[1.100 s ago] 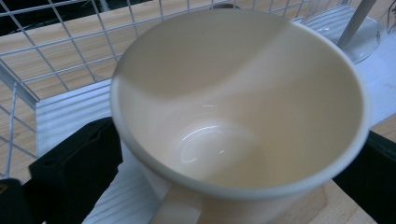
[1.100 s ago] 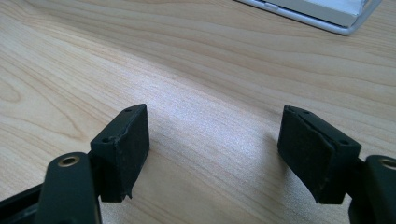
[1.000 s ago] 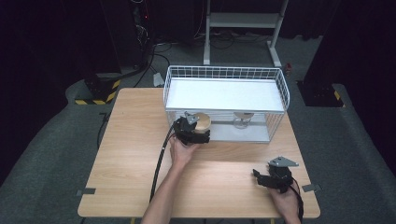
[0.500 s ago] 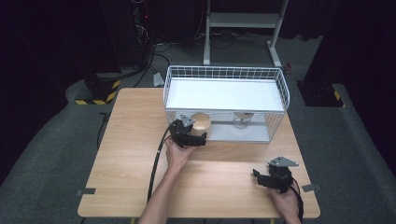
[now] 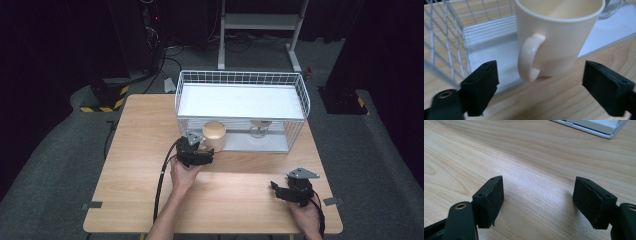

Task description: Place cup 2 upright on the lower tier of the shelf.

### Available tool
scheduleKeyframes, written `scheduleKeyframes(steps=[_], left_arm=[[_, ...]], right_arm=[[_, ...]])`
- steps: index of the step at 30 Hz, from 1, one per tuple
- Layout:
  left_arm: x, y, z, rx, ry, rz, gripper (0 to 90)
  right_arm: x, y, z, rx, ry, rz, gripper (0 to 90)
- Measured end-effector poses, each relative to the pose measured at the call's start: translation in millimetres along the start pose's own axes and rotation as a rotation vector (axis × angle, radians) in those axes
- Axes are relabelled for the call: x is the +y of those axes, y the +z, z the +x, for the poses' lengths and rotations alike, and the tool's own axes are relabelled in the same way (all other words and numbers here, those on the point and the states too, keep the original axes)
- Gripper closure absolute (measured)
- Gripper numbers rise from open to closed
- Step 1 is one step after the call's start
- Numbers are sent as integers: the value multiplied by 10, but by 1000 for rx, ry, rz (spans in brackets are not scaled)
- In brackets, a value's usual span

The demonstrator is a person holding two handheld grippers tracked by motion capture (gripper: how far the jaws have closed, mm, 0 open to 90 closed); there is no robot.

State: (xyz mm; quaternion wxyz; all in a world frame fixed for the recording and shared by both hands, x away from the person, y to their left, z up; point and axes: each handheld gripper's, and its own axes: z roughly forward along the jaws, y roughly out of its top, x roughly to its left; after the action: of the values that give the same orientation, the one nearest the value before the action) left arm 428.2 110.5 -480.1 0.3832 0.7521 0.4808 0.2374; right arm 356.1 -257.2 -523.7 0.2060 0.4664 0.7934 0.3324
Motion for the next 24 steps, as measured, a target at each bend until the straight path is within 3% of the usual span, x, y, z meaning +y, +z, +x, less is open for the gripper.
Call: scheduleKeyframes(steps=[2,8,24], left_arm=[[-37,-9,-3,-10,-9,4,150],[-95,54,-5,18,-31,30,192],[-24,238,-127,36,-8,43,308]], right_arm=[[0,0,-3,0,-4,-1,252],[0,0,-1,0,-2,-1,253],[0,-1,1,0,0,1,252]])
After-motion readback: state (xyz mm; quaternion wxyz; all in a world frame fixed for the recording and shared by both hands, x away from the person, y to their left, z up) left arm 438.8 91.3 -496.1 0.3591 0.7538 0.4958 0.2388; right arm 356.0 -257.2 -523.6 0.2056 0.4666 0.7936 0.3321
